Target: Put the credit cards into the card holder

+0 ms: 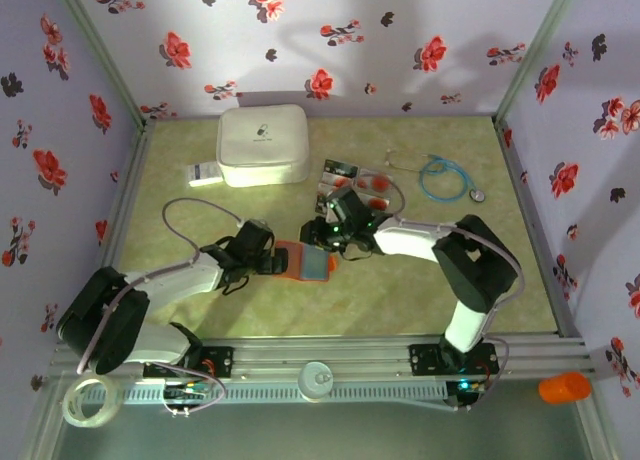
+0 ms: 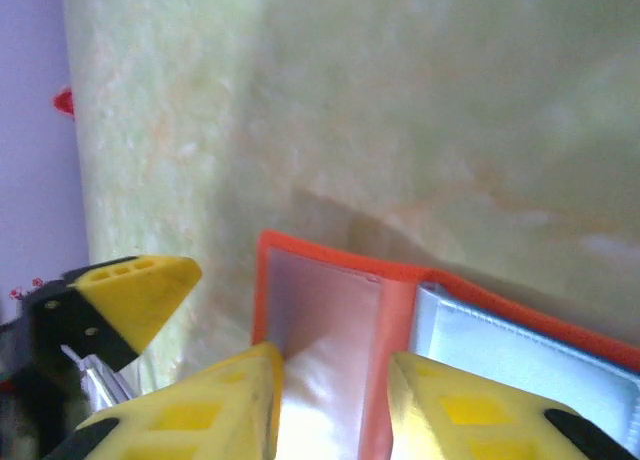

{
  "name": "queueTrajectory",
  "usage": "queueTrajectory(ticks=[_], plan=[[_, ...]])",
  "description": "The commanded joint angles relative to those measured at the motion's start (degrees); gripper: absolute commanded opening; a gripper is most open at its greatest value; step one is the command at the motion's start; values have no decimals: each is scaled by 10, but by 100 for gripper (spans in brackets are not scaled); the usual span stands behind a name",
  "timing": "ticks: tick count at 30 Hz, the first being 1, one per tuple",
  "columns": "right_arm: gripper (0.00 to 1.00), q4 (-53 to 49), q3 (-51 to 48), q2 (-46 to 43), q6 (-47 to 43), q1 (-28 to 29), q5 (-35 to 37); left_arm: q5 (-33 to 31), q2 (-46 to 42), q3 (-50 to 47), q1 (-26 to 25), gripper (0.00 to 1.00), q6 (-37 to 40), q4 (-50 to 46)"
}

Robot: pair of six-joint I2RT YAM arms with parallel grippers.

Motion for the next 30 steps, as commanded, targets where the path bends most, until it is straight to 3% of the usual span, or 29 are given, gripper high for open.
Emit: queueTrajectory(ticks=[1,8,16,30], plan=[[40,-155,60,-38,-120,-17,69,-30,6,13,-8,100,13,-20],[43,-367,188,-16,-313,-30,243,-37,5,10,-11,100,14,-18],[42,-454,306,71,-407,-39,292,-40,4,11,-10,100,18,-16],[33,-529,459,206,-456,-41,352,-46,7,14,-10,100,23,-12]])
